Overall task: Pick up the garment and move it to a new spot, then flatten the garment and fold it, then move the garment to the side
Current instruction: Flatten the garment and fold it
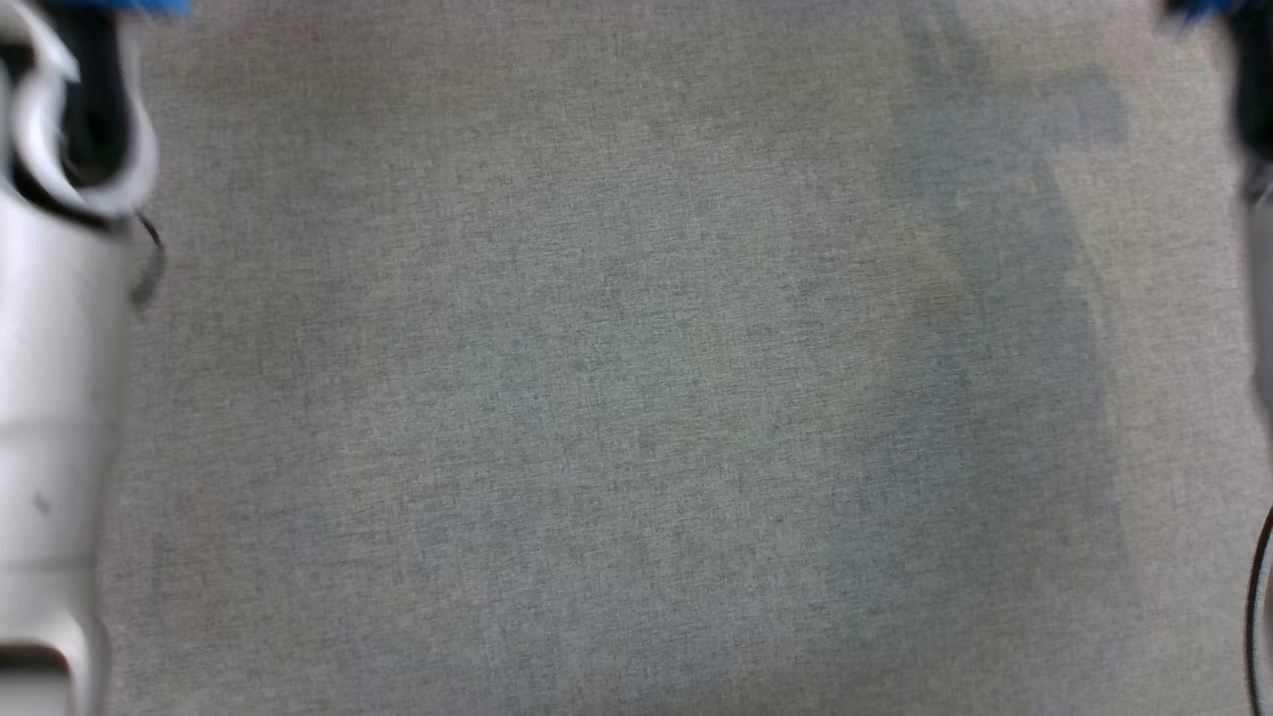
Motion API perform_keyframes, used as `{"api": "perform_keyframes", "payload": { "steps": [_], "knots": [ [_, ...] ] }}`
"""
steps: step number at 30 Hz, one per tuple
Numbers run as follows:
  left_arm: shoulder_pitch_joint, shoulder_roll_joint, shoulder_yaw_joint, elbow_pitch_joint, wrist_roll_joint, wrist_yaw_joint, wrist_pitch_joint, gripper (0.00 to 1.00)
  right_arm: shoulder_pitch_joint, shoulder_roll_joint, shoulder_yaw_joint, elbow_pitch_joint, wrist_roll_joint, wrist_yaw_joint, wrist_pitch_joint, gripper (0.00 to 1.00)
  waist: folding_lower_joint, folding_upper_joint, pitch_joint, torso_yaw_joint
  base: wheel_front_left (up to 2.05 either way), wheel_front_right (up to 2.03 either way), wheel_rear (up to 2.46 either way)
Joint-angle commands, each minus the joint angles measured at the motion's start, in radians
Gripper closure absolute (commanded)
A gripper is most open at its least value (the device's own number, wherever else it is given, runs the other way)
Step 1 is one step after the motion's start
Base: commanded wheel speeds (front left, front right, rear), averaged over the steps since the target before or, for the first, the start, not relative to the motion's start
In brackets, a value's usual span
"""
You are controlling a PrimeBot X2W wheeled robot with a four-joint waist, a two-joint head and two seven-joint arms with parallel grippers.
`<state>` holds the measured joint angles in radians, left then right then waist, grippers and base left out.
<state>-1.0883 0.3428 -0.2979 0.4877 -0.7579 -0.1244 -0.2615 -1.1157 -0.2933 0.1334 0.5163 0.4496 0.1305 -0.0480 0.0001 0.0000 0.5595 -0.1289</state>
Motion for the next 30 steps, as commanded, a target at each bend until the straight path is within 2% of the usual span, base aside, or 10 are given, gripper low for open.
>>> {"api": "perform_keyframes", "payload": {
  "steps": [1, 4, 8, 12, 16, 17, 18, 19, 24, 30],
  "knots": [
    [0.050, -0.005, -0.002, -0.002, 0.020, -0.008, -0.004, 1.00, 0.055, -0.013, 0.006, 0.003, 0.011, 0.000, 0.020, 1.00, -0.0001, 0.0000, -0.005, -0.002, 0.00, 0.00, 0.00],
    [0.175, -0.011, -0.013, 0.011, 0.062, -0.007, -0.005, 1.00, 0.175, -0.018, -0.005, -0.001, 0.034, 0.000, 0.074, 1.00, -0.0001, 0.0000, -0.036, -0.004, 0.00, 0.00, 0.00],
    [0.347, -0.075, -0.025, 0.053, 0.085, -0.008, -0.005, 1.00, 0.352, -0.018, -0.052, -0.043, 0.034, 0.000, 0.187, 1.00, -0.0001, 0.0000, -0.118, 0.019, 0.00, 0.00, 0.00],
    [0.490, -0.117, -0.014, 0.085, 0.105, -0.005, -0.005, 1.00, 0.530, 0.015, -0.112, -0.165, 0.020, 0.000, 0.307, 1.00, -0.0001, 0.0000, -0.204, 0.041, 0.00, 0.00, 0.00],
    [0.606, -0.132, -0.015, 0.106, 0.117, -0.005, -0.005, 1.00, 0.726, 0.064, -0.190, -0.307, -0.026, 0.000, 0.413, 1.00, -0.0001, 0.0000, -0.280, 0.064, 0.00, 0.00, 0.00],
    [0.606, -0.132, -0.015, 0.106, 0.117, -0.005, -0.005, 1.00, 0.726, 0.064, -0.190, -0.307, -0.026, 0.000, 0.413, 1.00, -0.0001, 0.0000, -0.280, 0.064, 0.00, 0.00, 0.00],
    [0.652, -0.132, -0.009, 0.110, 0.107, -0.005, -0.005, 1.00, 0.813, 0.106, -0.224, -0.380, -0.045, 0.000, 0.463, 1.00, -0.0001, 0.0000, -0.309, 0.072, 0.00, 0.00, 0.00],
    [0.652, -0.132, -0.009, 0.110, 0.107, -0.005, -0.005, 1.00, 0.813, 0.106, -0.224, -0.380, -0.045, 0.000, 0.463, 1.00, -0.0001, 0.0000, -0.309, 0.072, 0.00, 0.00, 0.00],
    [0.757, -0.115, -0.006, 0.104, 0.104, -0.006, -0.005, 1.00, 1.009, 0.189, -0.289, -0.551, -0.090, 0.000, 0.582, 1.00, -0.0001, 0.0000, -0.361, 0.080, 0.00, 0.00, 0.00],
    [0.873, -0.085, -0.042, 0.074, 0.143, 0.010, 0.001, 1.00, 1.169, 0.233, -0.341, -0.674, -0.122, 0.000, 0.690, 1.00, -0.0001, 0.0000, -0.398, 0.077, 0.00, 0.00, 0.00]
  ]
}}
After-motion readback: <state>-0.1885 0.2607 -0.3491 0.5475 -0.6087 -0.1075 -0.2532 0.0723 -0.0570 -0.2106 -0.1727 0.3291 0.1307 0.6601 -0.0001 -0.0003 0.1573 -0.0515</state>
